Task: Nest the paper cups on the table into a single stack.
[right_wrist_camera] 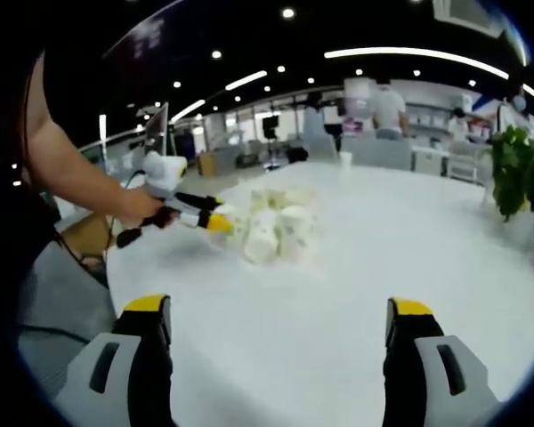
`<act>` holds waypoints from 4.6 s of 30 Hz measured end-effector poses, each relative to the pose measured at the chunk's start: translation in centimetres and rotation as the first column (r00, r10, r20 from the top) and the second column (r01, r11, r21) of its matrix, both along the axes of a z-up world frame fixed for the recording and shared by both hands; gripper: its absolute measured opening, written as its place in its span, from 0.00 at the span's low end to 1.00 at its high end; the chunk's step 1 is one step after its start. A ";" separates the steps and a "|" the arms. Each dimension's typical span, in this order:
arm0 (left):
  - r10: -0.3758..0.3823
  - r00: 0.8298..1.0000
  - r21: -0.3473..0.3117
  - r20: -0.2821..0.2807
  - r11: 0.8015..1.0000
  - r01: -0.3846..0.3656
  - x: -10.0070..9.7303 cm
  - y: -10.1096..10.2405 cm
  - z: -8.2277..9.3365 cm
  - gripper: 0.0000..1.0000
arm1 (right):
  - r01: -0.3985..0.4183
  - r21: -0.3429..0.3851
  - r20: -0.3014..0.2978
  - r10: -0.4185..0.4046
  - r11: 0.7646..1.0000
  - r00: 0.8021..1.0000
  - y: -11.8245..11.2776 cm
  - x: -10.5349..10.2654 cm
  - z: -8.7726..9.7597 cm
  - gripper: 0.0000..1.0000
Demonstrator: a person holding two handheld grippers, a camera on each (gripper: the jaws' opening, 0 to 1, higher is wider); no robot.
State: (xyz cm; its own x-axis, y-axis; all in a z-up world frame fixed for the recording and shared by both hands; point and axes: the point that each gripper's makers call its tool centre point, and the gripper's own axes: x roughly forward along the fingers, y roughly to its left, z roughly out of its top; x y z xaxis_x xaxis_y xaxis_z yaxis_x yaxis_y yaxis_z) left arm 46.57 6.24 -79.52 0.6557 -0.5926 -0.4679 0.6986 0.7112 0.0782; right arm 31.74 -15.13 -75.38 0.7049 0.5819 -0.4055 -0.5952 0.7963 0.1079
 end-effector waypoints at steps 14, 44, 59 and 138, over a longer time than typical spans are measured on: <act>-0.029 0.999 -0.014 -0.013 0.999 0.029 -0.6 0.0 0.5 0.37 | -0.009 -0.002 0.002 0.009 1.000 1.000 0.4 0.0 0.0 0.99; -0.123 0.992 -0.014 -0.020 0.992 0.122 -0.7 0.7 5.3 0.37 | -0.042 -0.014 0.029 0.042 0.999 0.999 1.5 0.4 0.9 0.98; -0.198 0.980 -0.013 -0.036 0.980 0.197 -1.3 0.1 8.3 0.37 | -0.058 -0.020 0.052 0.059 0.998 0.997 1.6 0.6 1.8 0.98; -0.558 0.829 -0.039 0.045 0.828 0.560 -11.9 -8.0 19.4 0.37 | -0.277 0.070 0.146 0.265 0.958 0.953 6.7 1.0 11.0 0.86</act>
